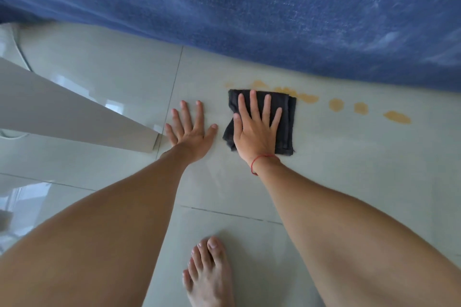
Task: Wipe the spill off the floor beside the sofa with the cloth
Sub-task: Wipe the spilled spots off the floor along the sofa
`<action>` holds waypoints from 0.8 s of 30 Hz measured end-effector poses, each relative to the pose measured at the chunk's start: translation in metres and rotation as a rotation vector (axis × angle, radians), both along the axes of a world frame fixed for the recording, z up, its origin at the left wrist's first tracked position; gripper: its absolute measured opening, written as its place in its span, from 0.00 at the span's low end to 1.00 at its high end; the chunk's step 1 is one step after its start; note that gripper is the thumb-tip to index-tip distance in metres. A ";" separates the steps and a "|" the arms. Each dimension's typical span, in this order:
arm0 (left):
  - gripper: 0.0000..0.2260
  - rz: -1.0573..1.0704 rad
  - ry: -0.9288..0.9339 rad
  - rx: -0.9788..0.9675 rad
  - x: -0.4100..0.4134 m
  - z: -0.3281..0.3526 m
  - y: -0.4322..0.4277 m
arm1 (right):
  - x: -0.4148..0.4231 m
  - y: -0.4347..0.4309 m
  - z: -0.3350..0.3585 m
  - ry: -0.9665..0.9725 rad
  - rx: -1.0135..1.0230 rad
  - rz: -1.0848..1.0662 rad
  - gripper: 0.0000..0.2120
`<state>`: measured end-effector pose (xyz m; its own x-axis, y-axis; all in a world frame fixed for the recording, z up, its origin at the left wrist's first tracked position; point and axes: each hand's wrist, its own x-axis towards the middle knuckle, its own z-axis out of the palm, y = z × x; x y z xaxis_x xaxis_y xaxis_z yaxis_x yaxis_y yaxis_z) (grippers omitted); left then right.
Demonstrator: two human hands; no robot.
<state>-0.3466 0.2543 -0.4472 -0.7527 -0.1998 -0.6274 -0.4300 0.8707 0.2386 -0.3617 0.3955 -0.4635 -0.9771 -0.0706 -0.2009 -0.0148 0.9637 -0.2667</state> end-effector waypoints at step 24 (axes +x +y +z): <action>0.34 0.005 0.076 -0.050 0.000 -0.001 -0.024 | -0.033 -0.008 0.002 -0.021 0.006 0.001 0.24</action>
<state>-0.3461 0.2305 -0.4483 -0.7969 -0.2335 -0.5572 -0.4167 0.8802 0.2271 -0.3945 0.3880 -0.4614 -0.9726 -0.0704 -0.2217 -0.0103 0.9653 -0.2611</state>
